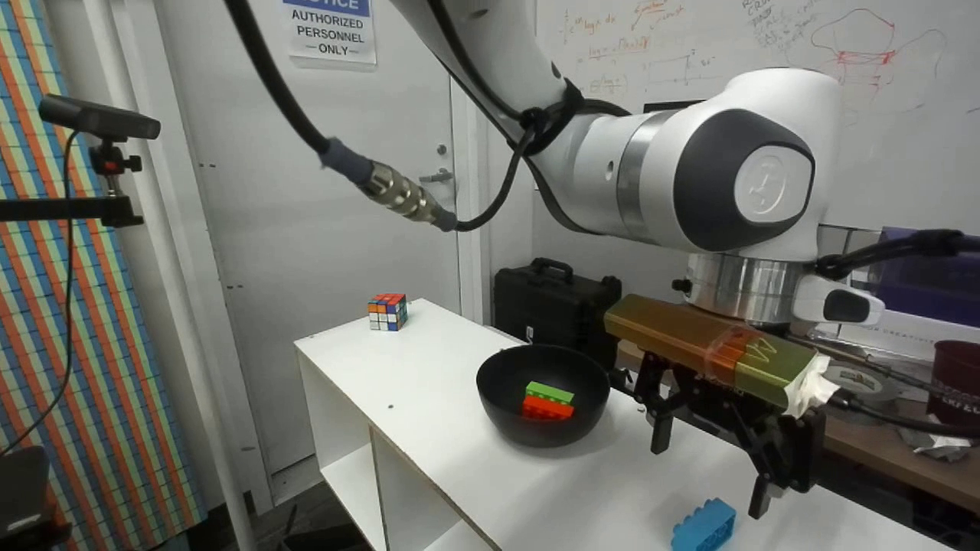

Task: Pick up the blue, green, yellow and red objects and put them in the bowl

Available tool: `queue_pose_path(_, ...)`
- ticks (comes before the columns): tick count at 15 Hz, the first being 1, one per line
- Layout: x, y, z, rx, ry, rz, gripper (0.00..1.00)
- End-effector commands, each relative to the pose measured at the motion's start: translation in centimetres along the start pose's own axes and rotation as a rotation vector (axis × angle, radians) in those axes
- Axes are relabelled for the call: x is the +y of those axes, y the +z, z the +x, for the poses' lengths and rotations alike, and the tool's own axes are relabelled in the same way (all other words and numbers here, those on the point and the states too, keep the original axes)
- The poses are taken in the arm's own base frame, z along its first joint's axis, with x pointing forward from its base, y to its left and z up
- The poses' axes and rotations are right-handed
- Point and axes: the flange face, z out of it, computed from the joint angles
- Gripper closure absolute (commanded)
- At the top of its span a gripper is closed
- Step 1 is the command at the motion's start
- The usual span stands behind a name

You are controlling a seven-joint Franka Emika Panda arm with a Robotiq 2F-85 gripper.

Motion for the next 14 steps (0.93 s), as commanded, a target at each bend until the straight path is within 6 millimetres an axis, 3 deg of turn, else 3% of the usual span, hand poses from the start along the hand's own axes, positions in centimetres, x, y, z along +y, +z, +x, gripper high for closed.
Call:
queue_pose_path(1, -0.1, 0.4, 0.5, -0.037, -0.003, -0.049, 0.0)
queue_pose_path(7, -0.3, 3.1, -0.5, -0.098, -0.009, -0.046, 0.0)
queue_pose_path(9, -0.5, 3.8, -0.7, -0.117, -0.019, -0.05, 0.26)
queue_pose_path(14, -1.5, 4.2, -1.3, -0.143, -0.06, -0.099, 0.67)
